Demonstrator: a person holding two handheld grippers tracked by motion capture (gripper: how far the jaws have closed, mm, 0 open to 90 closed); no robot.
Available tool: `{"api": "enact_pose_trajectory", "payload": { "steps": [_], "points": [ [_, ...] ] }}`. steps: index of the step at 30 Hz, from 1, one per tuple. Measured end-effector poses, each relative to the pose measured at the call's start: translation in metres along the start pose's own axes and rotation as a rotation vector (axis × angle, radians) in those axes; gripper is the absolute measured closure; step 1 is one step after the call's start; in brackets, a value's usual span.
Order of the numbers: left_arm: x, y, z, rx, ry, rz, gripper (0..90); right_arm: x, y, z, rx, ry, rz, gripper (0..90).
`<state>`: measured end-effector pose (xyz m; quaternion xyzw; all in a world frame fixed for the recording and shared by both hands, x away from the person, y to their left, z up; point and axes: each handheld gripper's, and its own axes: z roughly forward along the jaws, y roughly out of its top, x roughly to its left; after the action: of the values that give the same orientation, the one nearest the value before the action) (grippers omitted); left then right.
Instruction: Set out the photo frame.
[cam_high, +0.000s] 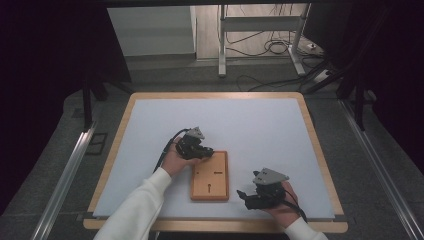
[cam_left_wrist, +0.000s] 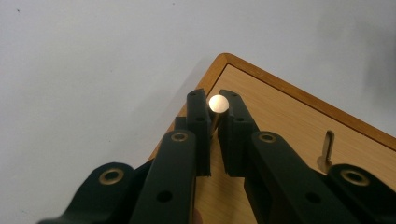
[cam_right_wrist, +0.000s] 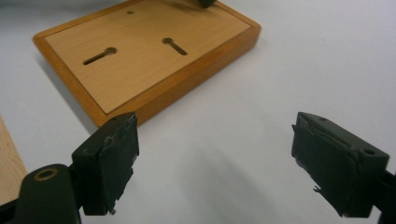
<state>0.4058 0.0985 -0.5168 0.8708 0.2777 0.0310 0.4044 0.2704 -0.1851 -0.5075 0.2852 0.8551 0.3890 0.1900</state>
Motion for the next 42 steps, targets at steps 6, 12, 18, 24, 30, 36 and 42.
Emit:
{"api": "enact_pose_trajectory", "payload": {
  "steps": [6, 12, 18, 24, 30, 36, 42],
  "points": [
    [0.005, 0.002, 0.0, 0.013, -0.034, -0.029, 82.4, 0.013, 0.007, 0.004, 0.007, -0.004, -0.074, 13.4],
    [0.009, 0.003, 0.0, 0.022, -0.058, -0.06, 82.0, 0.027, 0.013, 0.015, 0.021, 0.005, -0.118, 11.8],
    [0.014, 0.005, 0.001, 0.034, -0.088, -0.086, 81.7, 0.038, 0.02, 0.026, 0.036, -0.007, -0.16, 9.8],
    [0.016, 0.007, 0.001, 0.049, -0.098, -0.096, 81.9, 0.049, 0.024, 0.036, 0.04, -0.01, -0.202, 9.6],
    [0.017, 0.008, 0.001, 0.052, -0.104, -0.106, 81.9, 0.061, 0.026, 0.046, 0.058, -0.02, -0.26, 9.3],
    [0.019, 0.009, 0.001, 0.06, -0.112, -0.112, 81.9, 0.067, 0.026, 0.053, 0.075, -0.05, -0.293, 8.1],
    [0.02, 0.009, 0.001, 0.06, -0.121, -0.126, 81.8, 0.072, 0.028, 0.057, 0.075, -0.102, -0.342, 9.6]
  ]
}}
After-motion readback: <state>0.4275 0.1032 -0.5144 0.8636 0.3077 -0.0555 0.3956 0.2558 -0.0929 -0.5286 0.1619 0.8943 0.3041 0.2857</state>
